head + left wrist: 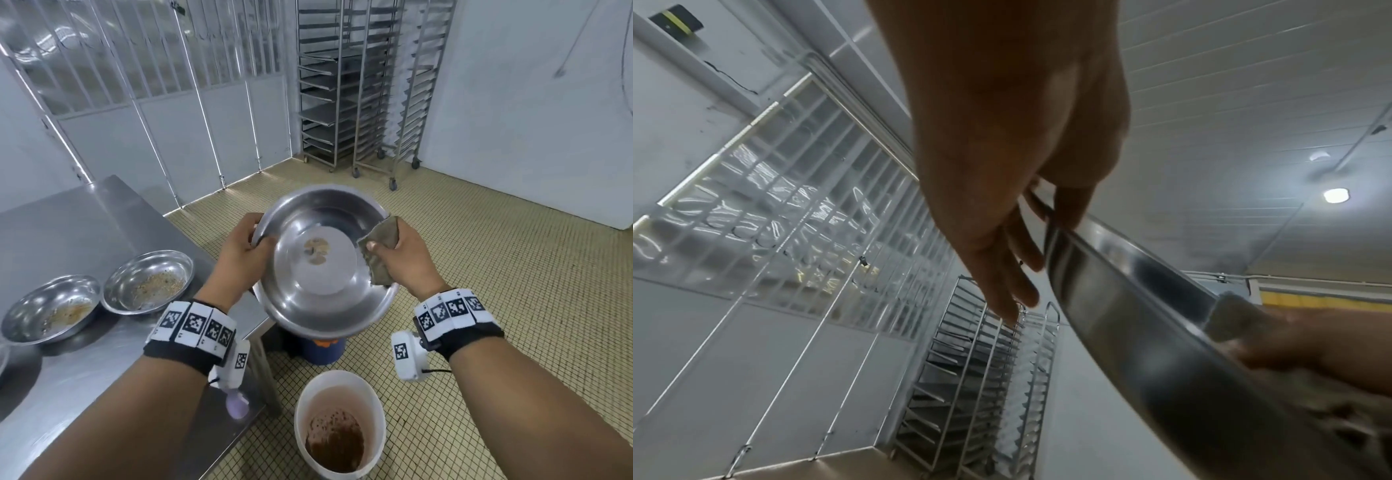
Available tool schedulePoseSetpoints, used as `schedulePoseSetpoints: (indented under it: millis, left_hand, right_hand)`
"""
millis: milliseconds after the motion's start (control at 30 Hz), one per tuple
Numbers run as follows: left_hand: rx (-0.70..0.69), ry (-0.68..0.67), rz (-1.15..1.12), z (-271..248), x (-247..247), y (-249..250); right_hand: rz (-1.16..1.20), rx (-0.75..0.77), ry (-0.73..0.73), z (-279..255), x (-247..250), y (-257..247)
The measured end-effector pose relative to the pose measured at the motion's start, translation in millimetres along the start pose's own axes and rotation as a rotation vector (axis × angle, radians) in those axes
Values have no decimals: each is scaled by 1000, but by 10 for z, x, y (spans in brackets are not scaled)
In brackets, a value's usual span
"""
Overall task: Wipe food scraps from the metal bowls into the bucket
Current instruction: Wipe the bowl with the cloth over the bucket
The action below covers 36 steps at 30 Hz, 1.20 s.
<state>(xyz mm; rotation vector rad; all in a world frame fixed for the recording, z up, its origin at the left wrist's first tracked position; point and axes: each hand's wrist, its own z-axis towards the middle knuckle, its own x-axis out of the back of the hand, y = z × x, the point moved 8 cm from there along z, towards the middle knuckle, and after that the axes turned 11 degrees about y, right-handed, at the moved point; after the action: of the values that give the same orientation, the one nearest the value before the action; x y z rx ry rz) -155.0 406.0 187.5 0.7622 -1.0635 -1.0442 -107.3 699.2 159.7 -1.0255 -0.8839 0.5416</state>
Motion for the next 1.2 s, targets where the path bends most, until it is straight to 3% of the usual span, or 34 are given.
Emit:
schedulePoseSetpoints:
  millis: [100, 267, 333, 433, 533, 700, 800, 900, 1000, 1100, 1200]
  left_hand:
    - [-78, -105, 52, -15, -59, 120]
    - [29, 112, -135, -29, 33, 72]
    - [58, 170, -191, -33, 72, 44]
    - [-5, 63, -90, -60, 17, 76]
    - [-16, -10, -48, -69, -64, 94]
    - [79, 259, -243, -1, 132, 11]
    - [46, 195, -199, -38, 91, 12]
    - [-17, 112, -110, -86, 20, 102]
    - [20, 196, -186, -105, 22, 76]
    - [72, 373, -303, -158, 80, -7]
    - [52, 352, -265, -173, 64, -7]
  right_hand:
    - [-123, 113, -125, -27, -70, -177]
    - [87, -38, 159, -113, -23, -9]
    - [63, -65, 197, -201, -76, 135]
    - [34, -90, 119, -159, -78, 124]
    - [-22, -8, 77, -27, 5, -108]
    - [46, -58, 194, -131, -36, -62]
    - [50, -99, 170, -100, -59, 25]
    - [5, -35, 137, 20, 21, -101]
    - [1, -26, 205, -15, 38, -75]
    - [136, -193, 191, -200, -206, 215]
    - [121, -178, 167, -212, -247, 246]
